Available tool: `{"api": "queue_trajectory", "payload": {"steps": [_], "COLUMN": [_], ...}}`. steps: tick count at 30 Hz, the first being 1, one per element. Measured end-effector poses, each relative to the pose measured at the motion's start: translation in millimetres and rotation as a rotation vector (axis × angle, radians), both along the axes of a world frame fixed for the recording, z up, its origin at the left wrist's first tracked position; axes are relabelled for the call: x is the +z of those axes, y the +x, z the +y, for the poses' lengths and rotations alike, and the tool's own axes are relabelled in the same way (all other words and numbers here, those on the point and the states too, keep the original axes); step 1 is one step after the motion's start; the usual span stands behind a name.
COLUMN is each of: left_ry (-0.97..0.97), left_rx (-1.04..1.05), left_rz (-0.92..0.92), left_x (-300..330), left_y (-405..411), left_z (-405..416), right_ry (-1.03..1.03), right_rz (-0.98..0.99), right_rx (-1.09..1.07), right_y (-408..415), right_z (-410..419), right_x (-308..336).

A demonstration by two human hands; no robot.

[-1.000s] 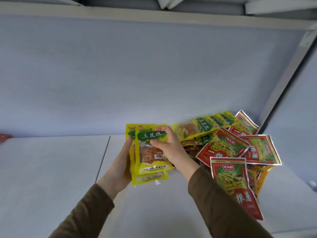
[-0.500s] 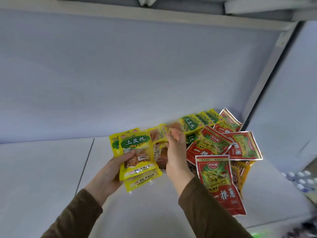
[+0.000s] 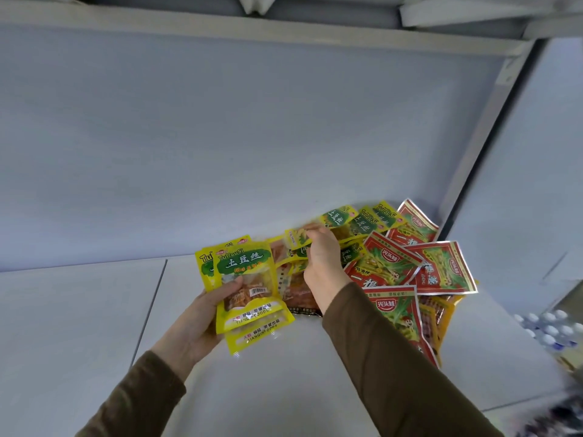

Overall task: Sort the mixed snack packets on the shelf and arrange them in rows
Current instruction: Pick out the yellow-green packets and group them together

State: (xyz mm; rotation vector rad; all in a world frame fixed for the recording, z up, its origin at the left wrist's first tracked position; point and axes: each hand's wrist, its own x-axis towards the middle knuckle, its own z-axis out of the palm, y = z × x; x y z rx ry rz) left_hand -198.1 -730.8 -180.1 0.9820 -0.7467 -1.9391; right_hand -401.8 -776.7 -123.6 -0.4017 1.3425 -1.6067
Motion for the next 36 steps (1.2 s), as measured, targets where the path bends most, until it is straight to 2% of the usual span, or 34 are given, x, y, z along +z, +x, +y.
{"api": "queue_trajectory", "payload": {"steps": [7,12,15,17,19,23,24,27,32,36], "left_ry": [-0.001,0.002,-0.005,-0.013,-0.025,-0.065,-0.084,-0.15,-0.155,-0.143], "left_rx": [0.018,0.053,0.054,0.048,0.045,-0.001,-0.03,-0.064,0.032,0.115], "left_rz": [-0.016,-0.029,-0.028,-0.026,-0.021,0.035,0.029,-0.014,-0.071,-0.086], "left_x": [4,4,4,5,6,10,11,14,19,23], "left_y": [2,8,7,5,1,-2,-2,-3,0,15], "left_z": [4,4,6,7,8,12,13,19,28,34], "right_ry": [0.011,-0.213,-0.268,-0.281,-0.243,-0.081,-0.069,-0.111,-0.17,0.085], "right_rz": [0.122,0.152,0.129,0.009,-0.022,0.388,0.429,0.42,0.396,0.295], "right_rx": [0.021,-0.085,0.073,0.243,0.393,0.574,0.588,0.59,0.601,0.732], "right_y": [-3,-11,-7,-1,3,13,17,30,43,49], "right_z": [-6,14,22,29,35,45,46,47,45,45], "right_x": [15,14,14,13,10,-4,-9,-20,-34,-34]}}
